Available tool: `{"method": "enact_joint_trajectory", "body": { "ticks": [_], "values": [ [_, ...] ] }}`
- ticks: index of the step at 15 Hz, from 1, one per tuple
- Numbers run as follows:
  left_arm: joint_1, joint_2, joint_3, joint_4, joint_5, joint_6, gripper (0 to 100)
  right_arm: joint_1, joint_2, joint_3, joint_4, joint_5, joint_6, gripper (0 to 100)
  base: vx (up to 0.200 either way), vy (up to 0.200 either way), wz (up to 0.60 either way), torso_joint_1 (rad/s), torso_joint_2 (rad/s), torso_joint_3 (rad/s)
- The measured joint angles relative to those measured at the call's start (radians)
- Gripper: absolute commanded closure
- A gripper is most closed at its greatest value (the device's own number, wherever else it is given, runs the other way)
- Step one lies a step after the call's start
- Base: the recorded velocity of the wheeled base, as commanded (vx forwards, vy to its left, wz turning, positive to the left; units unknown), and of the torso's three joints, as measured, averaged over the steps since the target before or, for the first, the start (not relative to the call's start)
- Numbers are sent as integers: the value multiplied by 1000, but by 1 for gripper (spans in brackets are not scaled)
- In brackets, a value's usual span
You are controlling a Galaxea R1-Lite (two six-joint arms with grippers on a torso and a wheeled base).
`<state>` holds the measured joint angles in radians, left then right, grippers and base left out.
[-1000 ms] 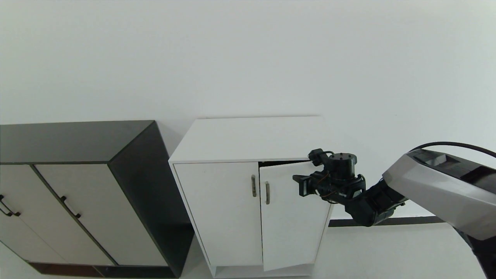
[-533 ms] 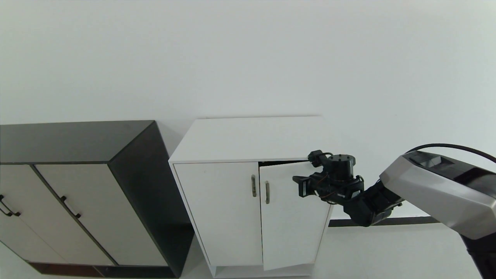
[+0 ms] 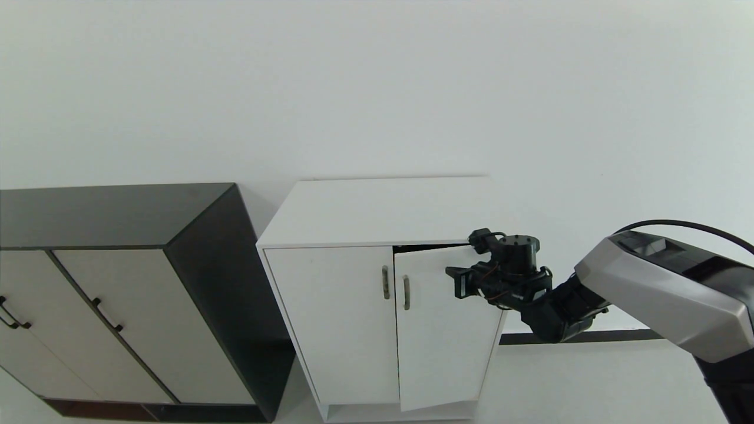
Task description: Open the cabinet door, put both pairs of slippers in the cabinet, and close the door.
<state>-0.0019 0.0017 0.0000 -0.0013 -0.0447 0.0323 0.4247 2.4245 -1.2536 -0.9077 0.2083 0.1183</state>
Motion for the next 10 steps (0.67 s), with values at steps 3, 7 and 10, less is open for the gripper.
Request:
{"method": "enact_joint_trajectory", "body": {
  "ticks": [3, 7, 10],
  "values": [
    [0, 0, 0, 0, 0, 0, 100, -5, 13, -16, 0, -1, 6, 100, 0, 0, 0, 0, 0, 0],
    [0, 0, 0, 0, 0, -1, 100, -11, 22, -41, 18, -3, 35, 100, 0, 0, 0, 0, 0, 0],
    [0, 0, 0, 0, 0, -1, 100, -12, 36, -56, 25, -5, 37, 100, 0, 0, 0, 0, 0, 0]
  ]
}}
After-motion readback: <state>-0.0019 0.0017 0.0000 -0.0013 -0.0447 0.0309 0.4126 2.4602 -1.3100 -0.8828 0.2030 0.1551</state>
